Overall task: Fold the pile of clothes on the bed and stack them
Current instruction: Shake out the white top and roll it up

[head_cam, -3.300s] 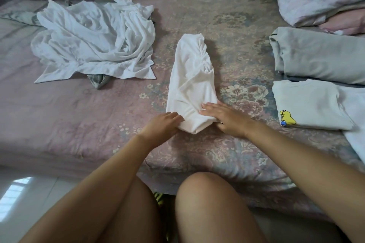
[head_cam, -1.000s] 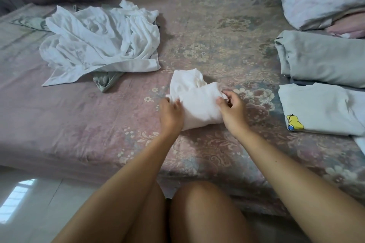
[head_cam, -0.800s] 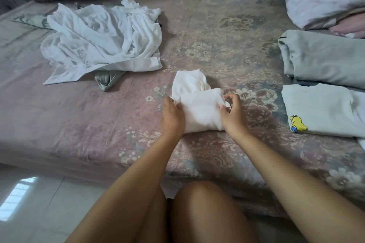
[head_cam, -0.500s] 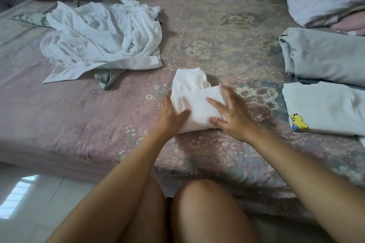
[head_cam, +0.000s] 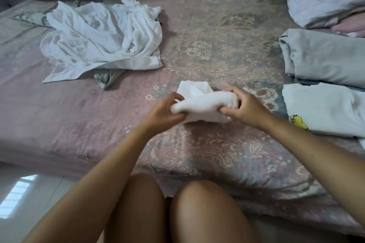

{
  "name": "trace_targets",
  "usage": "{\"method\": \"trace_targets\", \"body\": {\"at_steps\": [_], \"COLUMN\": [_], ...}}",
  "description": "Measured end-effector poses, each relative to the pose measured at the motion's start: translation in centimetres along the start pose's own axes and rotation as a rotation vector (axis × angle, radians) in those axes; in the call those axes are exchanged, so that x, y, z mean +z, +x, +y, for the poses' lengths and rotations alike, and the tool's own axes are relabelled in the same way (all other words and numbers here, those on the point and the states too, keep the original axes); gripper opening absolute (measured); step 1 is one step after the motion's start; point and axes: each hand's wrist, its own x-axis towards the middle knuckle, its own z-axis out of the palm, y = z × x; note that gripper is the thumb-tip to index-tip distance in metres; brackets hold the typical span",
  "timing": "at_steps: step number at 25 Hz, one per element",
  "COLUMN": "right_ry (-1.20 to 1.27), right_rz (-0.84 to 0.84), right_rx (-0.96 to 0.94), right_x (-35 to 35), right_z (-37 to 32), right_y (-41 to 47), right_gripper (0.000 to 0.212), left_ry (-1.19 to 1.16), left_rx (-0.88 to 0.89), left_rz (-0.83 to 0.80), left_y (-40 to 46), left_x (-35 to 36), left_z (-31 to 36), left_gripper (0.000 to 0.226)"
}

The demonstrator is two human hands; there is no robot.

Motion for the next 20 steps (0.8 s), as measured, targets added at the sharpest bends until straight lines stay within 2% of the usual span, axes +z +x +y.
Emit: {"method": "trace_targets", "body": {"at_steps": [2,5,7,9,12,14,17,20], "right_ry": [0.169,0.37,0.383,0.27,0.101,0.013,-0.174,-0.23], "right_rz": [0.19,0.296,0.395,0.562,0.596,0.604,0.66,0.599], "right_rx": [0.088,0.403,0.513,0.49,0.556,0.567,0.504,0.559], "right_x": [0.6,3.2,5.0,6.0,5.9,5.3,5.0,5.4], "right_z": [-0.4,-0.2,0.6,0.8,0.2,0.2,0.8,2.1], "right_y": [1.3,4.1,5.5,6.4,6.6,6.0,3.8,1.2], "right_gripper": [0.031,0.055,0.051,0.038,0.033,0.028,0.02,0.019], "left_ry": [-0.306,-0.489,-0.438,-0.345,-0.177,-0.097,0.012,0.183], "left_rx": [-0.129,-0.434,-0.547,-0.539,-0.521,-0.499,-0.499,-0.498], "left_rz": [0.183,0.344,0.374,0.436,0.509,0.492,0.354,0.215], "left_y": [1.0,4.5,6.2,6.8,7.1,6.9,6.0,5.8], "left_x": [0.3,2.0,3.4,4.7,5.3,5.4,5.3,5.0], "left_z": [0.6,0.5,-0.3,-1.1,-0.6,-0.6,-1.6,-2.3], "left_gripper": [0.035,0.039,0.046,0.044,0.046,0.05,0.055,0.049]}}
